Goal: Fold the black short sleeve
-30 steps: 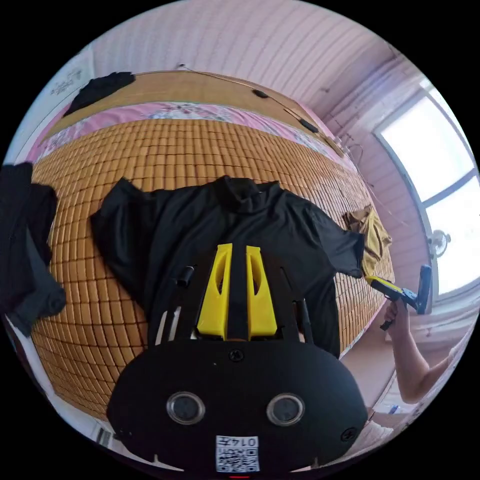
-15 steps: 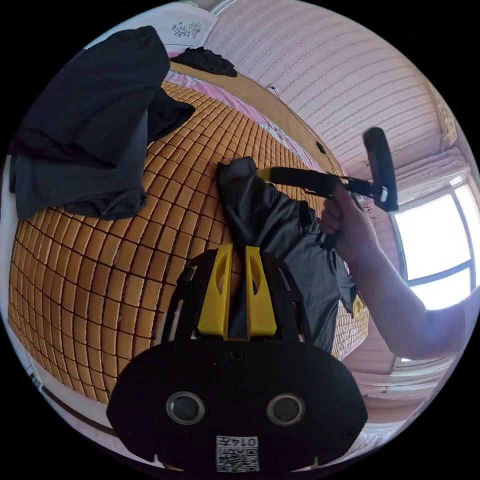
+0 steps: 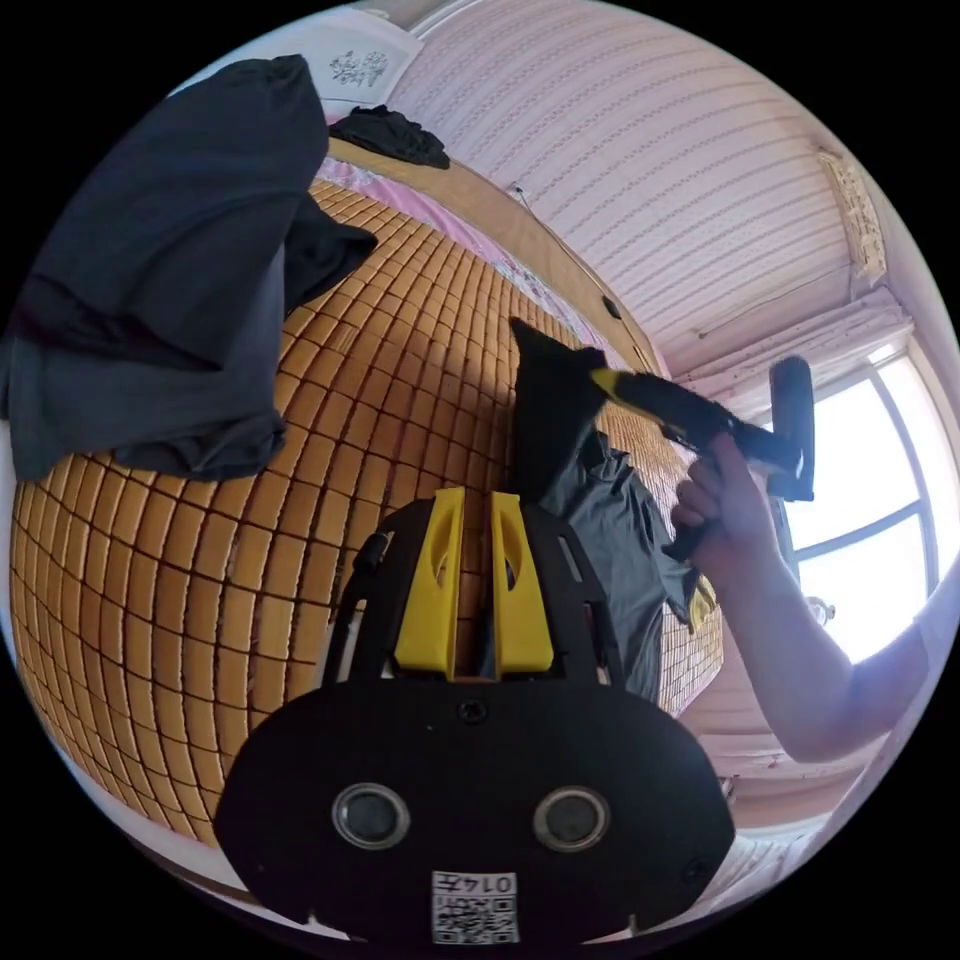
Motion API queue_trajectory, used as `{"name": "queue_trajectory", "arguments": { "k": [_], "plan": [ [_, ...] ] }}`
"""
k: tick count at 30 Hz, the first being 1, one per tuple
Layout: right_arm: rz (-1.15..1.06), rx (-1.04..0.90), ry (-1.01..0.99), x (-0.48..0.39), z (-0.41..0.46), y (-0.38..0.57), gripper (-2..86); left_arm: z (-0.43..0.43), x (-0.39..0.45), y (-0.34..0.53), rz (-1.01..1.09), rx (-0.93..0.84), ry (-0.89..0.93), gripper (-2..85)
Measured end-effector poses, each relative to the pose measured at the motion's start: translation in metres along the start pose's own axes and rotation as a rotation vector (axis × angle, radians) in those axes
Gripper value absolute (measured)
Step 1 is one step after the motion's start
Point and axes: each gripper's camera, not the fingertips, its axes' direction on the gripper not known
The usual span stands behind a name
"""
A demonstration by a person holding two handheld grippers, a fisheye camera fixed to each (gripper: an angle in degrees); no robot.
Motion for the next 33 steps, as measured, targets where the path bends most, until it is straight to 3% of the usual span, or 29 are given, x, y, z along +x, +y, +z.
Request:
{"name": "queue_trajectory", "arguments": {
  "k": [5, 13, 18, 23, 33],
  "plan": [
    [0.225, -0.196, 0.096, 0.070, 0.013, 0.046, 10.5, 0.006, 0.005, -0.018, 0.132, -0.075, 0.037, 5.1],
    [0.245, -0.127, 0.148, 0.088, 0.045, 0.023, 11.6, 0.037, 0.013, -0.053, 0.308, -0.198, 0.022, 5.2],
    [0.214, -0.169, 0.190, 0.087, 0.092, -0.001, 7.3, 0.062, 0.011, -0.074, 0.297, -0.260, 0.014, 7.6],
    [0.131, -0.164, 0.176, 0.071, 0.102, 0.001, 0.9, 0.072, 0.004, -0.075, 0.322, -0.336, 0.080, -0.4],
    [-0.059, -0.015, 0.091, 0.023, 0.087, -0.006, 0.0, -0.024, -0.015, -0.029, 0.255, -0.020, 0.068, -1.0]
  ]
}}
